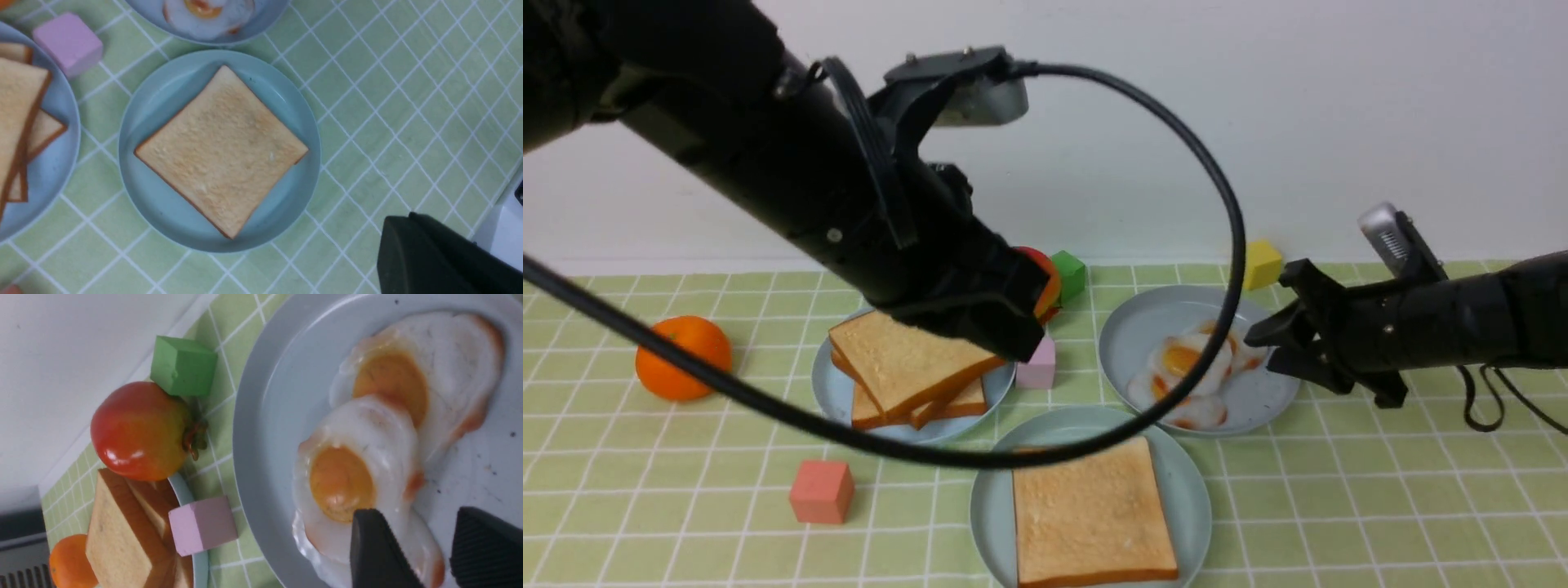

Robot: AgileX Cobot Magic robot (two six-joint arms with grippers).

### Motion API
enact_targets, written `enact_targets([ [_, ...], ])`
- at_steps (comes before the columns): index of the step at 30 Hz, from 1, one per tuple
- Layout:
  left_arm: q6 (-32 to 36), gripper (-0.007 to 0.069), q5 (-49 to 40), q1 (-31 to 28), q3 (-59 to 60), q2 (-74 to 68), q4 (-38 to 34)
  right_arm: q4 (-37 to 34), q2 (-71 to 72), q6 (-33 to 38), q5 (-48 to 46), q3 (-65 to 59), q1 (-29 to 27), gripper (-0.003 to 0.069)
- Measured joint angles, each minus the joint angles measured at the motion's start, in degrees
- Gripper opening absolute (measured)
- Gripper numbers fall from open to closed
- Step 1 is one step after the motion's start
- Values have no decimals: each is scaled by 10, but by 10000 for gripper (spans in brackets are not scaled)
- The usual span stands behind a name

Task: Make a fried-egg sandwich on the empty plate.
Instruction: Use the right arm to grab a fried egg

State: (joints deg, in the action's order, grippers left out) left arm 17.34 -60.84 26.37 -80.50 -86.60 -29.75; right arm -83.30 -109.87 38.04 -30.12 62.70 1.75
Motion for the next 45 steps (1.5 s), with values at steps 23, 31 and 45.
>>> enact_targets([
  [23,-2,-13,21,0,17,0,-1,-120,-89,65,-12,27,17,370],
  [31,-4,-13,19,0,17,1,-1,-137,-95,82,-7,27,18,285],
  [45,-186,-13,-19,0,103,166,164,-37,-57,42,12,27,17,87],
])
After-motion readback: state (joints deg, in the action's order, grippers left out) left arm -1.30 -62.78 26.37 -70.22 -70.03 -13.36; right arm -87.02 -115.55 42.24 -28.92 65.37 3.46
